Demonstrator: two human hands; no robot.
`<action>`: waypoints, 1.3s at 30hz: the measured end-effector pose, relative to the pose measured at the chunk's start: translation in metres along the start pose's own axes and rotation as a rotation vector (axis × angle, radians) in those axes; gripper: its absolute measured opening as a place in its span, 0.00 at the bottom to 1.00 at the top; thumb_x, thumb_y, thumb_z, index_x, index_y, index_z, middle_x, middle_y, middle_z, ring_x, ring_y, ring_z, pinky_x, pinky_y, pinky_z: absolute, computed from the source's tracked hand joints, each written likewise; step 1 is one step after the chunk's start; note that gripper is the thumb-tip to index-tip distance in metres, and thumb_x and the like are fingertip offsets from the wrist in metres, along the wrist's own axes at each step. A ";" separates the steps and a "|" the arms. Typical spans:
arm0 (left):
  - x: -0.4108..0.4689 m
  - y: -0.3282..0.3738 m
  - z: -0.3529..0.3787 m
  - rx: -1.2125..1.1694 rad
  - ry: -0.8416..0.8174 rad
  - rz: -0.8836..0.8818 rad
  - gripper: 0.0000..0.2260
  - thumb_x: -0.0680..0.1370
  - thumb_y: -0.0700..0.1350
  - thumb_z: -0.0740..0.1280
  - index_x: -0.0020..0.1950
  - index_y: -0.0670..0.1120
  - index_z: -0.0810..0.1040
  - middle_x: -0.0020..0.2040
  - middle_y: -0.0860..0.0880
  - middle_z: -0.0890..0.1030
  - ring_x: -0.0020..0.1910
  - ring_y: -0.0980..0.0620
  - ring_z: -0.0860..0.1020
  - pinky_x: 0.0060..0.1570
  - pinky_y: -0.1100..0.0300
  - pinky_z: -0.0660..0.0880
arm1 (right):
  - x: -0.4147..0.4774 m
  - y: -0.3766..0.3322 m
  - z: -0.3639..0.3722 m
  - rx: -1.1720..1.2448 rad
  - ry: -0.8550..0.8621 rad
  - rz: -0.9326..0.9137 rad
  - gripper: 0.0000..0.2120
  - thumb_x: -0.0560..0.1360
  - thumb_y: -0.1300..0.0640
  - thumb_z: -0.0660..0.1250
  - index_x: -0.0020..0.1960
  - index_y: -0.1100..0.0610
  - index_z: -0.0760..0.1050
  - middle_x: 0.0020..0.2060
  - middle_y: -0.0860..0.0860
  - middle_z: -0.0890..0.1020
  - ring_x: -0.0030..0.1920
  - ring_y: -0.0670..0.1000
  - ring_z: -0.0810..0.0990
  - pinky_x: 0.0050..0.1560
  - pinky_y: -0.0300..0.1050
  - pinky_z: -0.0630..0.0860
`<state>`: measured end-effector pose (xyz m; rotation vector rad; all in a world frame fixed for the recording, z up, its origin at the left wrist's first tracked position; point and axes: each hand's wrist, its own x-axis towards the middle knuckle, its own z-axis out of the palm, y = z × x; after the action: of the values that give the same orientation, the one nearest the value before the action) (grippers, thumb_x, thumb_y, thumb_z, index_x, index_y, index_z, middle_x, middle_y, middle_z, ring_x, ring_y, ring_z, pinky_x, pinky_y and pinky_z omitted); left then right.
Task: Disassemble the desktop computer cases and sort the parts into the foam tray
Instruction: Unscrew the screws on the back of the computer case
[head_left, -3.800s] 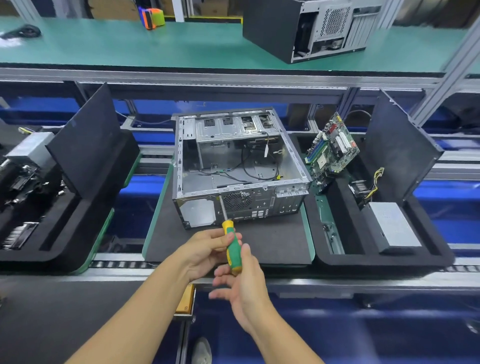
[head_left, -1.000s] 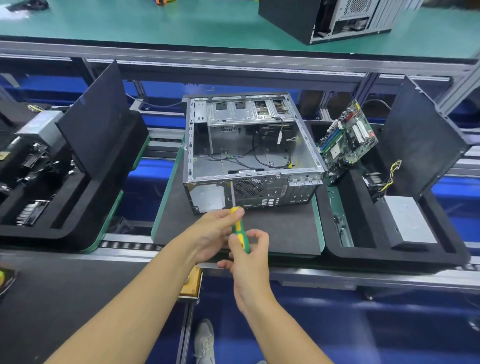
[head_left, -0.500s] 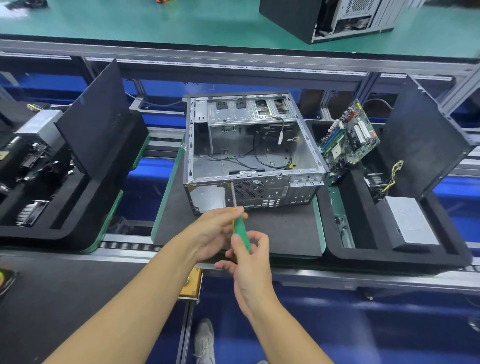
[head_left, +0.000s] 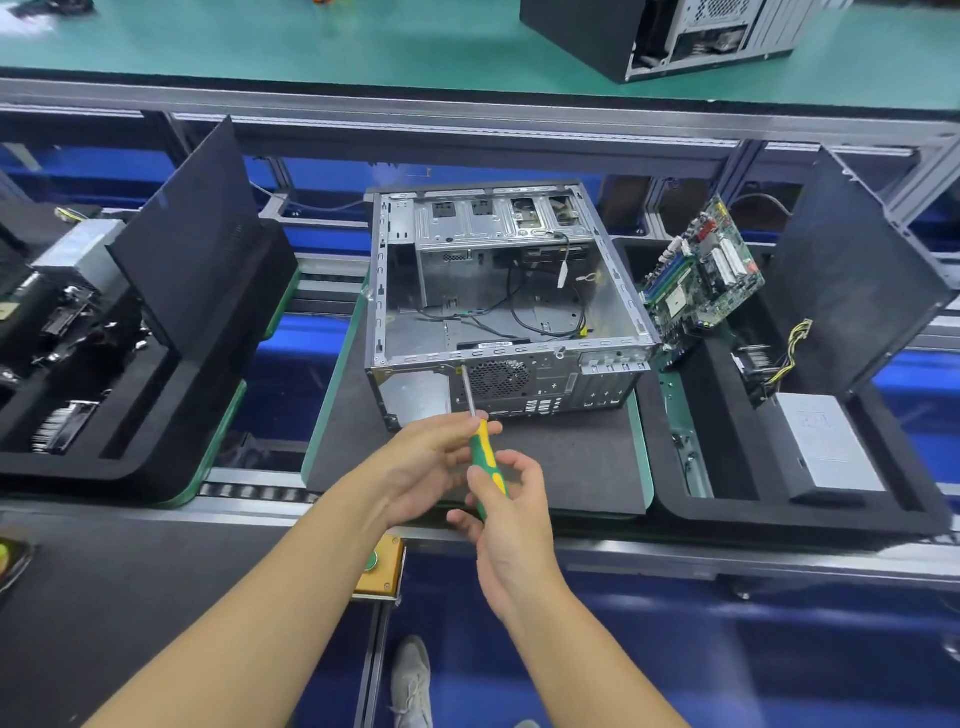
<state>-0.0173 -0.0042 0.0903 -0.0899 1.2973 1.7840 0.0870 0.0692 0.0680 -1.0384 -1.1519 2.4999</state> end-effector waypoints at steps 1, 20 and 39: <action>0.002 0.000 0.002 0.018 0.043 0.007 0.20 0.77 0.48 0.71 0.65 0.39 0.76 0.55 0.46 0.83 0.49 0.48 0.81 0.48 0.53 0.77 | 0.001 0.000 0.001 -0.024 0.003 -0.013 0.14 0.77 0.66 0.69 0.57 0.51 0.74 0.48 0.55 0.78 0.34 0.43 0.81 0.36 0.42 0.79; 0.059 0.028 0.023 -0.339 0.423 -0.018 0.06 0.80 0.44 0.69 0.47 0.42 0.79 0.42 0.49 0.82 0.39 0.55 0.81 0.49 0.56 0.79 | -0.010 -0.003 -0.023 -0.285 -0.014 -0.102 0.19 0.74 0.64 0.70 0.48 0.38 0.75 0.53 0.50 0.77 0.32 0.39 0.78 0.38 0.39 0.77; 0.061 0.019 0.025 -0.445 0.370 0.011 0.06 0.80 0.44 0.68 0.43 0.47 0.77 0.37 0.53 0.81 0.40 0.56 0.81 0.55 0.52 0.77 | 0.019 -0.060 -0.031 -0.481 -0.223 -0.248 0.11 0.79 0.58 0.62 0.58 0.48 0.77 0.47 0.52 0.81 0.40 0.50 0.82 0.41 0.45 0.80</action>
<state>-0.0565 0.0519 0.0832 -0.6878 1.1201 2.1052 0.0882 0.1363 0.0876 -0.6586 -1.8848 2.2342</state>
